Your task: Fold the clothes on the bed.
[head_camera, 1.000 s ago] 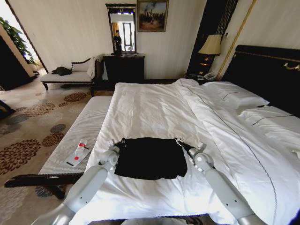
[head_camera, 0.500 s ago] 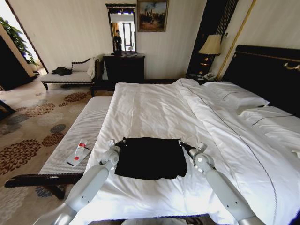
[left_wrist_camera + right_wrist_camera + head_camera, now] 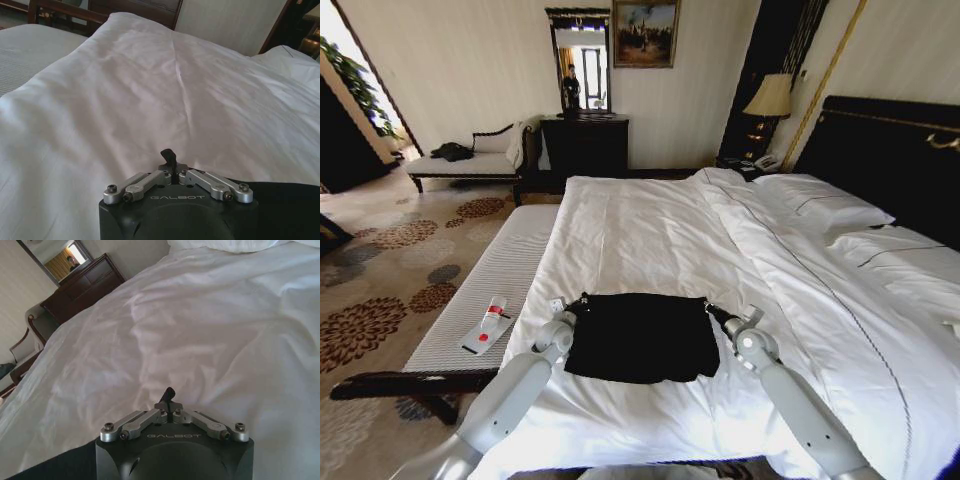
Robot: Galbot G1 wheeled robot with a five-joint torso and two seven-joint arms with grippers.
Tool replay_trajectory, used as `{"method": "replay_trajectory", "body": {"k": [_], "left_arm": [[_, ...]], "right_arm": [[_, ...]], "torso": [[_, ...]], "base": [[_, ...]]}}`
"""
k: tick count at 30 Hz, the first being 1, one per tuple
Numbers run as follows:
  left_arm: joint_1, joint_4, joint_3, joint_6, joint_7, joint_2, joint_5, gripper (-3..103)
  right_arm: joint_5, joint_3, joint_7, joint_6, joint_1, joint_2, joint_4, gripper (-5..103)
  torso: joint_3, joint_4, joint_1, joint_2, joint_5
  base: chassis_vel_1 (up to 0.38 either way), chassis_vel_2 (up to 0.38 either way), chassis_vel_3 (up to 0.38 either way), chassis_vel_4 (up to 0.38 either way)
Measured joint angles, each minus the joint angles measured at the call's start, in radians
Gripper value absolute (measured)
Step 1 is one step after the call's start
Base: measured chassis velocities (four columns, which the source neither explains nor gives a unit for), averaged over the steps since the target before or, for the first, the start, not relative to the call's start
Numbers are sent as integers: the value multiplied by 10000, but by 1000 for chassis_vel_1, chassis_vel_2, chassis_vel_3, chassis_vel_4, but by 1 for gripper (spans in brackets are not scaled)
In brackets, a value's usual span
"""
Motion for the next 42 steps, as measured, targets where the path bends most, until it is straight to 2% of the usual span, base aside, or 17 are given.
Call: {"method": "replay_trajectory", "body": {"k": [9,13,14,19,20,23,28,36,40,42], "left_arm": [[-18,-922,-389,-243,-105,230,-142,2],[121,-2247,-795,-308,-188,657,-386,2],[121,-2247,-795,-308,-188,657,-386,2],[368,-3951,-1236,-328,-143,1547,-418,2],[368,-3951,-1236,-328,-143,1547,-418,2],[817,-4942,-1655,-372,-75,2132,-563,2],[1588,-5998,-2432,-397,-33,2638,-654,2],[3218,-7289,-4056,-401,93,3033,-810,2],[3550,-7542,-4266,-392,85,3150,-1019,2],[3388,-7271,-4108,-387,82,3174,-1028,2]], "right_arm": [[311,604,255,-34,-211,-262,1830,0],[640,1031,462,-63,-544,-531,3089,0],[640,1031,462,-63,-544,-531,3089,0],[1006,1403,1027,-123,-828,-715,4644,0],[1006,1403,1027,-123,-828,-715,4644,0],[1354,1674,1405,-219,-956,-836,5664,0],[1850,2195,1784,-342,-1252,-1012,6708,0],[2419,2951,2350,-599,-2279,-1077,7891,0],[2447,2863,2478,-651,-2311,-1055,7933,0],[2406,2614,2488,-665,-2086,-1040,7615,0]], "torso": [[0,2,1,0,-2],[-1,-1,0,0,-2],[-1,-1,0,0,-2],[-2,0,0,1,-1],[-2,0,0,1,-1],[-2,3,0,1,-3],[-2,0,-1,1,-4],[-1,-2,-1,1,-2],[-2,1,-2,2,-1],[-3,1,-2,3,0]], "base": [[0,0,0,0],[0,0,0,0],[0,0,0,0],[0,0,0,0],[0,0,0,0],[0,0,0,0],[0,0,0,0],[0,0,0,0],[0,0,0,0],[0,0,0,0]]}}
